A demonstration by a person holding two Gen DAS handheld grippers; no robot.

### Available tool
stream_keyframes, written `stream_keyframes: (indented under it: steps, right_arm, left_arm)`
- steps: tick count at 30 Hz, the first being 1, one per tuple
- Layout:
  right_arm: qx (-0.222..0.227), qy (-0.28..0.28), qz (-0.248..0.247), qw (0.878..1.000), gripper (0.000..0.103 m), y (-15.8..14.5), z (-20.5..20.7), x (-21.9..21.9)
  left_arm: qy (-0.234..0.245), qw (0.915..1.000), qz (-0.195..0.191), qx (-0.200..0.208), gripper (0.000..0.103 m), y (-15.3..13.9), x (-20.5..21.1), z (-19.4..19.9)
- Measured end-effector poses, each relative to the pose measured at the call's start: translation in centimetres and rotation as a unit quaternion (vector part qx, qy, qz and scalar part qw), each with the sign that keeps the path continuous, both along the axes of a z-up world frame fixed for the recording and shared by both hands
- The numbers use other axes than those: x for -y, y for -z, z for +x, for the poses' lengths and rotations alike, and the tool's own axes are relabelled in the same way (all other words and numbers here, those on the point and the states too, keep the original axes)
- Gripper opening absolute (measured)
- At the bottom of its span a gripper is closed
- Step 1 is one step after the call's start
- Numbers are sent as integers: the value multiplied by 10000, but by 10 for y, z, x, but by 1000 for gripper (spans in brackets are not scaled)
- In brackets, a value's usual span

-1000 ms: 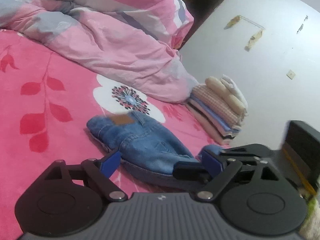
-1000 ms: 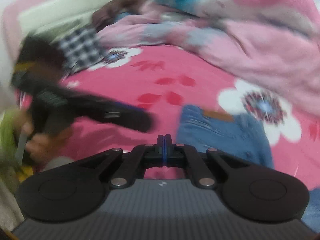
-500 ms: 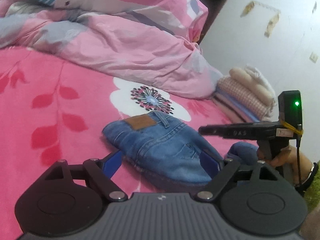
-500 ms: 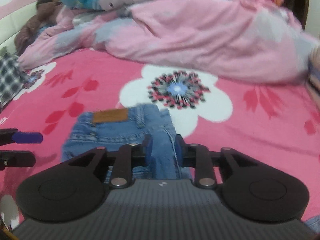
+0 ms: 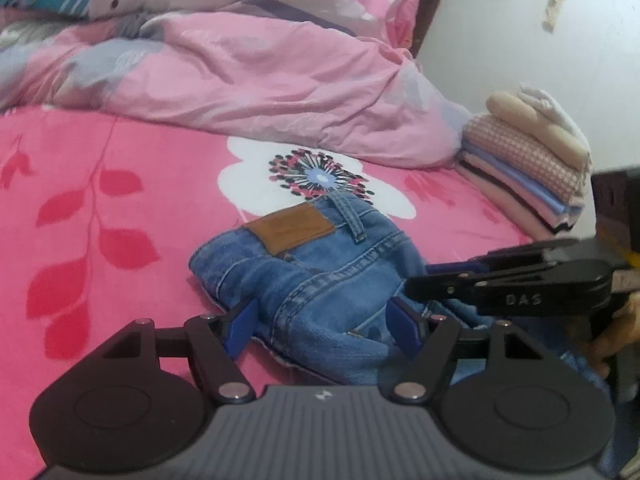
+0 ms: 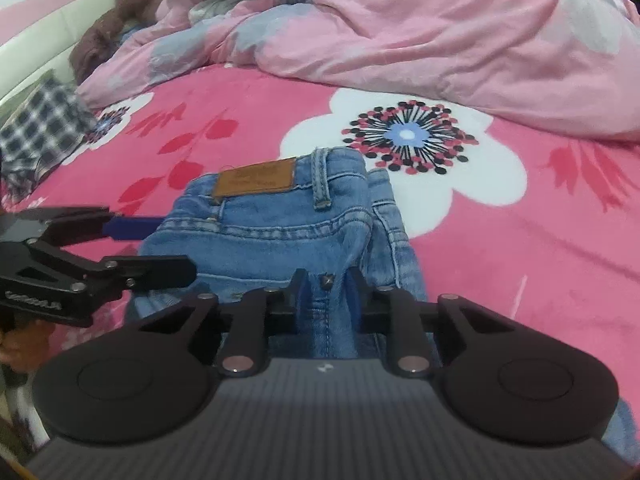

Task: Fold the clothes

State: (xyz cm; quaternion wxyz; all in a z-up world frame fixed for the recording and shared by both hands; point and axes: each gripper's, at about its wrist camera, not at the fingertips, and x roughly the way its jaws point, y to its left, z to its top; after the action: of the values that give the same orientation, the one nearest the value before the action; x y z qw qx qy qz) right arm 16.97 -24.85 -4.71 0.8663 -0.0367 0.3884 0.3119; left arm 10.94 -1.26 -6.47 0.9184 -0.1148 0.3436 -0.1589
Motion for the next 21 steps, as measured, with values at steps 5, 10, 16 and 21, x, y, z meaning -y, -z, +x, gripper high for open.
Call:
stream_keyframes:
  steps: [5, 10, 16, 21]
  right_arm:
    - [65, 70, 422, 9991, 1, -6, -13, 5]
    - [448, -386, 429, 9973, 1, -24, -60, -8]
    - [716, -799, 125, 9941, 0, -28, -107, -28]
    - [765, -844, -225, 9932, 0, -15, -124, -48]
  left_arm:
    - [-9, 9966, -809, -164, 71, -6, -22, -11]
    - [209, 9877, -1548, -43, 77, -18, -37, -32]
    - [413, 9819, -1835, -208, 78, -20, -24, -30]
    - [128, 9856, -1542, -675, 37, -9, -4, -16]
